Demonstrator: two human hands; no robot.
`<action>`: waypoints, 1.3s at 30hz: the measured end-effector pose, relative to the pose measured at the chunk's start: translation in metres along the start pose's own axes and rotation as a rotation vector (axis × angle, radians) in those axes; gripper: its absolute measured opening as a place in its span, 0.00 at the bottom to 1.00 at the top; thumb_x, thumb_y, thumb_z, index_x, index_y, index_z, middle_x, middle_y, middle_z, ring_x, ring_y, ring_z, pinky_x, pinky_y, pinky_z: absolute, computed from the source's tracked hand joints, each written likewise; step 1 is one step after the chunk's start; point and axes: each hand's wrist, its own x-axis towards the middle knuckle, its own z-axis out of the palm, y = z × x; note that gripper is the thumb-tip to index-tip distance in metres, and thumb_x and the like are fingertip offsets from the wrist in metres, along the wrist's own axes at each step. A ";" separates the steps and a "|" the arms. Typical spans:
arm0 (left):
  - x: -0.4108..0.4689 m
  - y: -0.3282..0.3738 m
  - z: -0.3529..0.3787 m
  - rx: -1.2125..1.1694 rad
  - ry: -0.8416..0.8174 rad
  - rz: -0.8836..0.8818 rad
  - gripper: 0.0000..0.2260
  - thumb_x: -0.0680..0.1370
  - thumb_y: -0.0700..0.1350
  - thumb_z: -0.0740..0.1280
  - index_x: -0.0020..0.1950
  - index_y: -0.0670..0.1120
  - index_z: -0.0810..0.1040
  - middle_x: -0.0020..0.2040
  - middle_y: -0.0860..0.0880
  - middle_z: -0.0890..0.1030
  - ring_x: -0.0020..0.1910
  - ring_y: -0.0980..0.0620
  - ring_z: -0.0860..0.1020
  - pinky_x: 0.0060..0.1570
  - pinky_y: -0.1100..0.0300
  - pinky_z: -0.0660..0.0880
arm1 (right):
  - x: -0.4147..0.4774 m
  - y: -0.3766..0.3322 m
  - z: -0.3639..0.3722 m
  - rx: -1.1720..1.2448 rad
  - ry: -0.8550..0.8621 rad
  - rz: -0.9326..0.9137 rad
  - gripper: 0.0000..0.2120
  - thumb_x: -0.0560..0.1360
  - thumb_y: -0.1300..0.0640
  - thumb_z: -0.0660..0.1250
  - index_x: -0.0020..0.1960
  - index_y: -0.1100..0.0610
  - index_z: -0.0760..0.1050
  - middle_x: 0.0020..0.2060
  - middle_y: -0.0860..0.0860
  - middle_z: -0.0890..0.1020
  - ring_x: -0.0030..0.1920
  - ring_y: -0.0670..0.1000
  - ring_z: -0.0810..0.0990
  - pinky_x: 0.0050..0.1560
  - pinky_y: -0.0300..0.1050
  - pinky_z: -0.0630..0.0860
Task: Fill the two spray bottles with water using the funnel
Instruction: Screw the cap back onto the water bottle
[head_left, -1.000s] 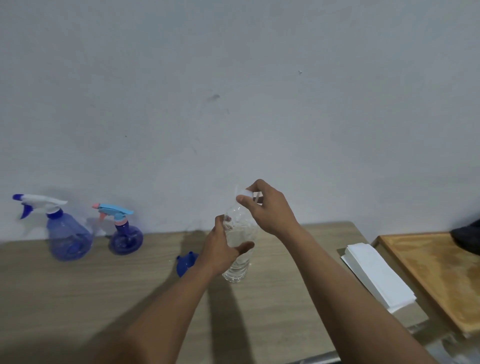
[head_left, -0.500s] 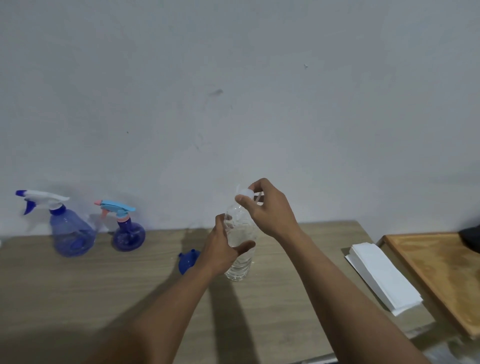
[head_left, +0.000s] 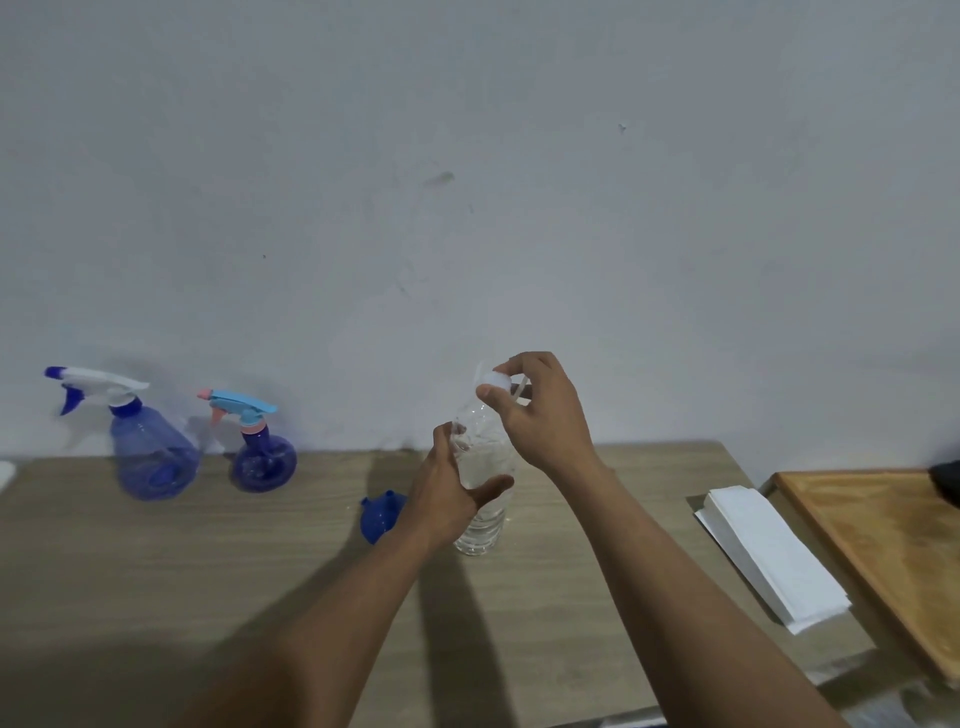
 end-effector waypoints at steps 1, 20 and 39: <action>-0.001 0.000 0.000 0.005 0.008 0.000 0.42 0.67 0.64 0.76 0.72 0.54 0.57 0.70 0.50 0.71 0.67 0.50 0.72 0.65 0.50 0.73 | 0.000 0.001 0.000 0.000 0.013 -0.003 0.12 0.74 0.47 0.73 0.54 0.52 0.79 0.57 0.42 0.75 0.48 0.42 0.80 0.56 0.51 0.80; -0.032 -0.072 -0.036 0.327 0.275 -0.126 0.29 0.74 0.45 0.73 0.73 0.48 0.67 0.68 0.48 0.74 0.66 0.46 0.73 0.62 0.55 0.69 | -0.078 0.092 0.077 0.186 -0.047 0.218 0.55 0.65 0.50 0.82 0.78 0.42 0.49 0.73 0.48 0.71 0.71 0.52 0.73 0.68 0.53 0.74; 0.052 -0.142 -0.073 0.516 0.386 -0.267 0.07 0.80 0.51 0.64 0.56 0.53 0.76 0.45 0.50 0.81 0.43 0.47 0.80 0.47 0.51 0.78 | -0.002 0.083 0.145 0.184 -0.037 0.205 0.40 0.67 0.50 0.81 0.68 0.48 0.59 0.61 0.49 0.77 0.57 0.51 0.79 0.50 0.37 0.72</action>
